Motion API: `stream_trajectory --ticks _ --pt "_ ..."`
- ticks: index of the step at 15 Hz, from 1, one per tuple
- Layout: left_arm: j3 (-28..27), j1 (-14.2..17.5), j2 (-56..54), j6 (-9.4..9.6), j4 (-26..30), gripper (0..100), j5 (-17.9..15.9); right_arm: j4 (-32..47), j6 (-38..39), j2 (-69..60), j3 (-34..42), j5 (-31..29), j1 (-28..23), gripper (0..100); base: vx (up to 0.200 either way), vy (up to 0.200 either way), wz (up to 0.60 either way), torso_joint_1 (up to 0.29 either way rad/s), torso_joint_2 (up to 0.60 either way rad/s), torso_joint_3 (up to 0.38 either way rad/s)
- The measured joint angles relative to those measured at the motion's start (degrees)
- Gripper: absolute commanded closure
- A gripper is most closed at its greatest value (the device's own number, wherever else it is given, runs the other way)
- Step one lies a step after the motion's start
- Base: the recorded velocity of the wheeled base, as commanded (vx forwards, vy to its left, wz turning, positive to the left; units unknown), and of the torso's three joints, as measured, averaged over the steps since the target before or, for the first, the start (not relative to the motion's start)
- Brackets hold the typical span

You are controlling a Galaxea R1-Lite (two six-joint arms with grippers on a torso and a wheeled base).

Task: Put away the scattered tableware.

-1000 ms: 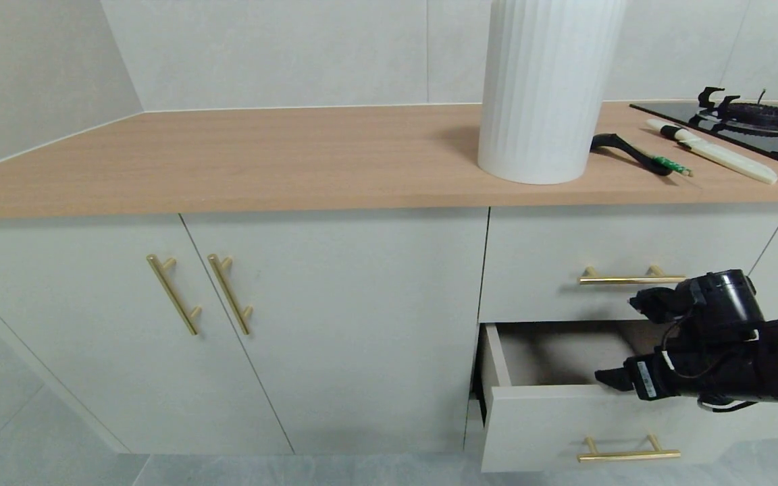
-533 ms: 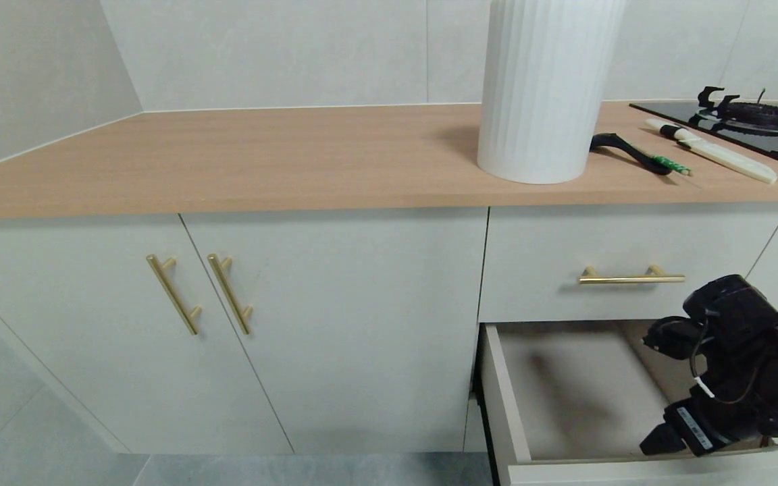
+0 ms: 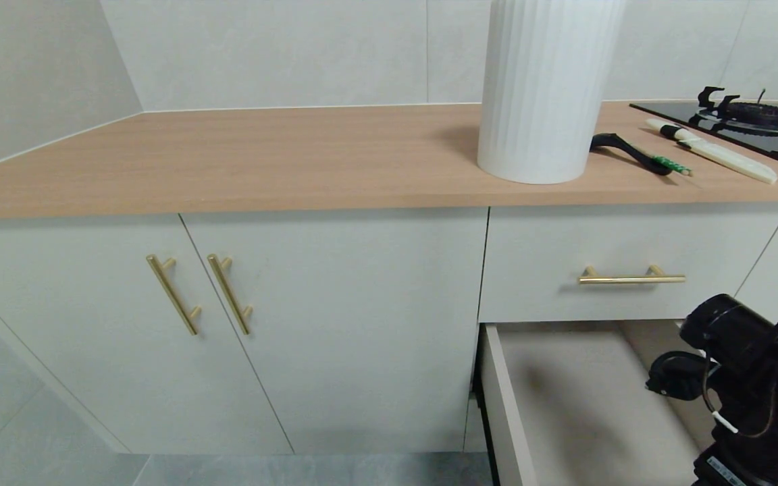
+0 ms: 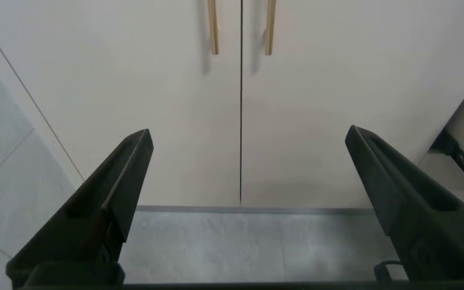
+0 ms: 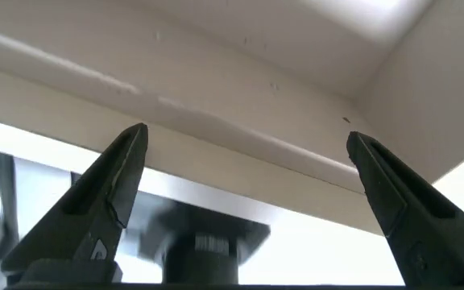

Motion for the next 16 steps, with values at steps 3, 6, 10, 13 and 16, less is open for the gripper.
stream_trajectory --ticks 3,6,10,13,16 --pt "0.0 0.0 0.0 0.00 0.0 0 0.0 2.9 -1.2 0.0 0.0 -1.5 1.5 0 0.000 0.000 0.00 0.000 0.00 0.000" --pt "0.0 0.0 0.0 0.00 0.0 0 0.0 1.5 1.6 -1.0 -2.6 -1.2 1.2 0 0.000 0.000 0.00 0.000 0.00 0.000" --pt "0.0 0.0 0.0 -0.02 0.0 0 0.0 -2.5 7.9 -7.2 -5.2 -0.4 0.7 0 0.000 0.000 0.00 0.000 0.00 0.000" --pt "0.0 0.0 0.0 0.00 0.0 0 0.0 -6.9 8.6 -12.9 -6.2 0.1 -0.7 0 0.000 0.000 0.00 0.000 0.00 0.000" --pt "0.0 0.0 0.0 0.00 0.0 0 0.0 -8.8 8.6 -16.1 -6.3 0.1 -2.1 0 0.000 0.000 0.00 0.000 0.00 0.000"
